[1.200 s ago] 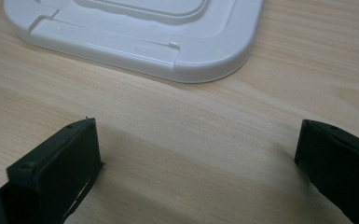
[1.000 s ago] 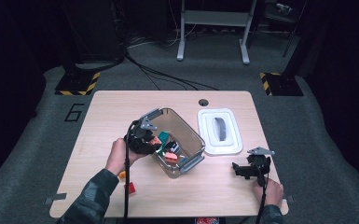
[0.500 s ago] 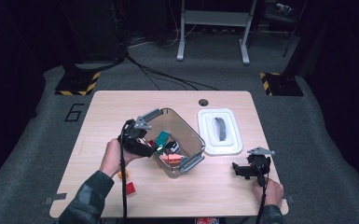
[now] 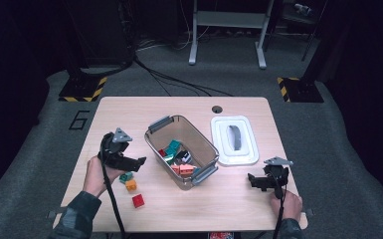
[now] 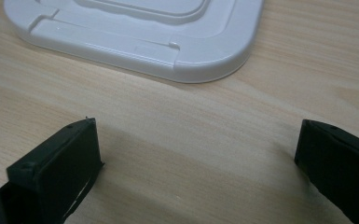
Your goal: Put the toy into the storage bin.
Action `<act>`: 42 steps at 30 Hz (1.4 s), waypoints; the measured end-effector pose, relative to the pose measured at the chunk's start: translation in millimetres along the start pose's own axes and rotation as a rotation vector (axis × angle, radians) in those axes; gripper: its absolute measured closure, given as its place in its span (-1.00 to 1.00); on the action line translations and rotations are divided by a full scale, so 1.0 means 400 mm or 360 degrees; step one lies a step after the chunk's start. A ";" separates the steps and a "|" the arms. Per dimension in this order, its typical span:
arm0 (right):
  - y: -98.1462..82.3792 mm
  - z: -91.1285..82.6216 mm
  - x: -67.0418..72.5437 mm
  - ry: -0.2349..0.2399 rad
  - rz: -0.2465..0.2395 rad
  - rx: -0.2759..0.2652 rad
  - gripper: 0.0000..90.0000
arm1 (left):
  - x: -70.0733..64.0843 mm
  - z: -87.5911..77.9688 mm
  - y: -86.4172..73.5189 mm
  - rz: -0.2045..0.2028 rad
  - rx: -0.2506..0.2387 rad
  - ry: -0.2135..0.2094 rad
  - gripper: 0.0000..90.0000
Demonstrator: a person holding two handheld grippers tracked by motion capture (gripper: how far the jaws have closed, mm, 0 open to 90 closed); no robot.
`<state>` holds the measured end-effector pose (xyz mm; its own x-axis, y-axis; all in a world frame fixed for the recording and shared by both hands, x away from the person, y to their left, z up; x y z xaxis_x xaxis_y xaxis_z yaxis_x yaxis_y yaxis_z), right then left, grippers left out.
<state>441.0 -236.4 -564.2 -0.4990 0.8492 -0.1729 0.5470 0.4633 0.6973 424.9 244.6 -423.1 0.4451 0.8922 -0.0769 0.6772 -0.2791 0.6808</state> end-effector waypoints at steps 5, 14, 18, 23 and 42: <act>0.000 0.000 -0.001 0.0000 -0.0006 0.0002 -1.00 | 0.033 0.018 -0.053 -0.0042 0.0039 -0.0010 -0.90; 0.000 0.000 0.000 0.0002 -0.0003 0.0000 -1.00 | 0.052 0.047 -0.133 -0.0001 0.0114 -0.0032 -1.00; 0.000 0.000 0.001 0.0005 0.0001 -0.0001 -1.00 | 0.047 0.059 -0.159 0.0059 0.0144 -0.0049 -0.92; 0.000 0.000 0.001 0.0004 0.0003 -0.0002 -1.00 | 0.036 0.077 -0.188 0.0146 0.0182 -0.0080 -0.39; 0.000 0.000 0.000 0.0002 -0.0001 0.0000 -1.00 | 0.026 0.136 -0.230 0.0269 0.0351 -0.0131 0.38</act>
Point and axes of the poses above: each handheld gripper's, and its own axes: z roughly forward along the jaws, y roughly out of its top, x roughly to its left, the point moved 5 cm from there along z, roughly forward along the jaws, and after that the axes turned 14 degrees about -z, right-handed, at the moved point
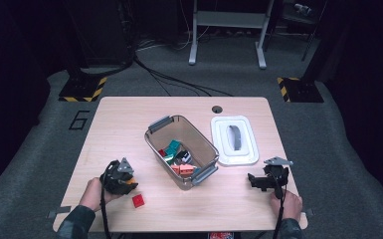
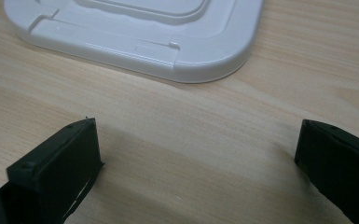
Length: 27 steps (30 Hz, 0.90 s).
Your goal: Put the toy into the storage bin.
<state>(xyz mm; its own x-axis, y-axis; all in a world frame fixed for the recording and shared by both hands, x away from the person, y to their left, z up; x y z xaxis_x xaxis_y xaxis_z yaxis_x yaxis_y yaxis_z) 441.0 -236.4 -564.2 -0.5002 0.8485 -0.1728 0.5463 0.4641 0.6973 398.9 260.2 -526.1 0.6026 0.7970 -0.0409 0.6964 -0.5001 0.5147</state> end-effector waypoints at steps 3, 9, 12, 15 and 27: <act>0.000 0.000 0.000 0.0000 0.0001 0.0000 -1.00 | 0.001 0.002 -0.005 -0.0013 -0.0009 -0.0011 0.47; 0.000 0.000 0.000 -0.0001 -0.0002 0.0001 -1.00 | 0.004 -0.006 -0.004 -0.0026 -0.0030 -0.0022 0.50; 0.000 0.000 0.001 0.0002 0.0004 -0.0001 -1.00 | 0.005 -0.017 0.002 -0.0032 -0.0066 -0.0016 0.50; 0.000 0.000 0.001 0.0003 0.0004 -0.0001 -1.00 | 0.008 -0.033 0.010 -0.0050 -0.0089 -0.0032 0.50; 0.000 0.000 0.001 0.0003 0.0002 -0.0001 -1.00 | 0.023 -0.094 0.052 -0.0090 -0.0169 -0.0054 0.50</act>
Point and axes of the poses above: each handheld gripper's, and its own axes: z roughly forward along the jaws, y roughly out of its top, x roughly to its left, the point moved 5 cm from there along z, roughly forward along the jaws, and after that the axes turned 14 degrees about -z, right-handed, at the moved point
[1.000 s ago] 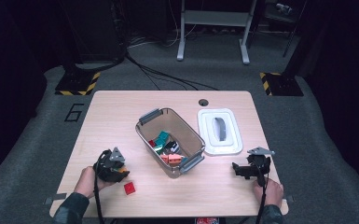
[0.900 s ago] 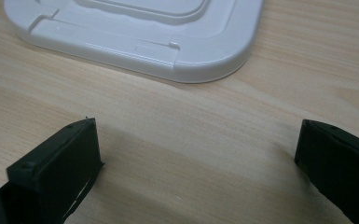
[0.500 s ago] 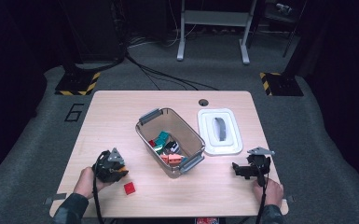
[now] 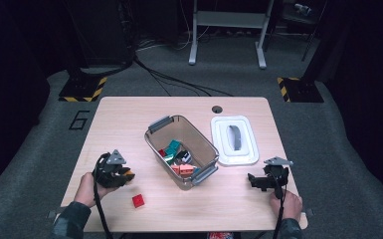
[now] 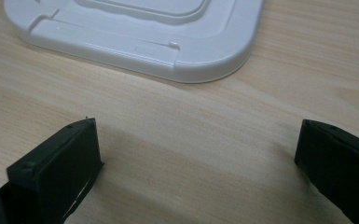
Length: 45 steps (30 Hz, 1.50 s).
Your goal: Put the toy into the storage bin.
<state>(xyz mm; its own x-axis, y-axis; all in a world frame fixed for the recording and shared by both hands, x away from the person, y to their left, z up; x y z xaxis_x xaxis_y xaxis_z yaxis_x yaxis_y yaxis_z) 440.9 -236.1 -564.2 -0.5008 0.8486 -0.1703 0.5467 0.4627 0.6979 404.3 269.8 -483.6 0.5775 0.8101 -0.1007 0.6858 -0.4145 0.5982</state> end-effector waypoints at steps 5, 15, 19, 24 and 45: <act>0.000 0.000 0.000 0.0000 0.0001 0.0000 -1.00 | -0.003 -0.019 0.024 -0.0007 -0.0037 0.0006 0.50; 0.000 0.000 0.000 0.0000 0.0001 0.0000 -1.00 | -0.016 -0.051 0.077 0.0007 -0.0085 -0.0004 0.50; 0.000 0.000 0.000 0.0000 0.0001 0.0000 -1.00 | -0.020 -0.063 0.099 0.0007 -0.0113 -0.0020 0.50; 0.000 0.000 0.000 -0.0001 0.0001 0.0000 -1.00 | -0.027 -0.080 0.128 0.0000 -0.0153 -0.0035 0.50; 0.000 0.000 -0.001 -0.0005 0.0001 0.0002 -1.00 | -0.071 -0.129 0.259 0.0005 -0.0293 -0.0078 0.50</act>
Point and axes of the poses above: each handheld gripper's, and its own axes: z roughly forward along the jaws, y roughly out of its top, x roughly to its left, the point moved 5 cm from there along z, roughly forward along the jaws, and after that the axes turned 14 degrees about -z, right-handed, at the moved point
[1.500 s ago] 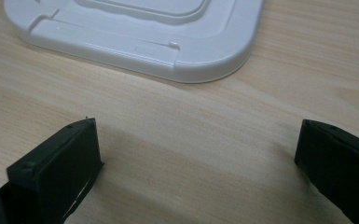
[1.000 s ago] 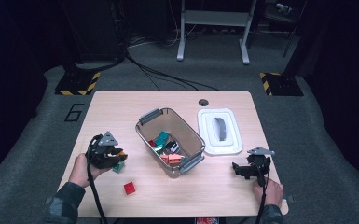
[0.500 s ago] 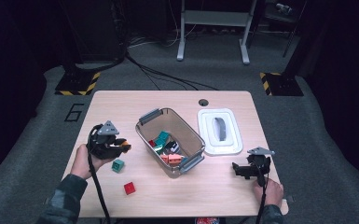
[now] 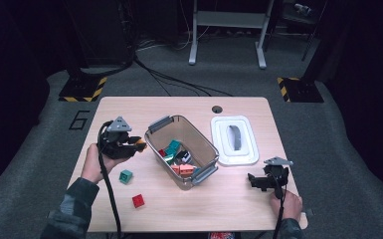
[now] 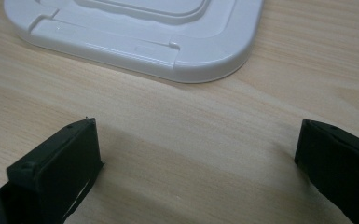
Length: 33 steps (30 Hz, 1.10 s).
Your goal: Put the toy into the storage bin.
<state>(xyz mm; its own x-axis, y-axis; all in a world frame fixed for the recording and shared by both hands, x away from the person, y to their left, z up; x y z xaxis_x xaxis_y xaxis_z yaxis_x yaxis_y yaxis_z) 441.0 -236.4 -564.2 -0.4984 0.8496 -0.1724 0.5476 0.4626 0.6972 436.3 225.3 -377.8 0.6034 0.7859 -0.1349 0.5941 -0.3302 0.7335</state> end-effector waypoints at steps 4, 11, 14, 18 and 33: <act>0.000 0.000 0.000 0.0000 0.0000 -0.0001 -1.00 | -0.015 0.005 0.020 0.0018 -0.0005 -0.0011 0.50; 0.000 0.000 0.000 0.0000 -0.0001 0.0000 -1.00 | -0.044 0.019 0.047 0.0038 -0.0015 -0.0045 0.50; 0.000 0.000 0.000 0.0000 -0.0001 0.0000 -1.00 | -0.058 0.032 0.058 0.0054 -0.0031 -0.0055 0.50; 0.000 0.000 0.000 0.0004 0.0000 -0.0002 -1.00 | -0.080 0.052 0.061 0.0054 -0.0023 -0.0097 0.50; -0.001 0.000 -0.002 0.0001 -0.0015 0.0003 -1.00 | -0.131 0.144 0.018 0.0036 0.0129 -0.0206 0.50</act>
<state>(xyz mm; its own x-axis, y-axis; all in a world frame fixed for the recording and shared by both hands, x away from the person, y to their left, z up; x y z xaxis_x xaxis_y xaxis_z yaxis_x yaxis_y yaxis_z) 441.0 -237.1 -564.3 -0.5039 0.8450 -0.1788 0.5441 0.4713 0.6941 439.6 151.5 -403.8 0.6776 0.7056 -0.2074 0.6172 -0.3923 0.6820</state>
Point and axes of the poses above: each handheld gripper's, and its own axes: z roughly forward along the jaws, y roughly out of its top, x roughly to its left, the point moved 5 cm from there along z, roughly forward along the jaws, and after that the axes turned 14 degrees about -z, right-handed, at the moved point
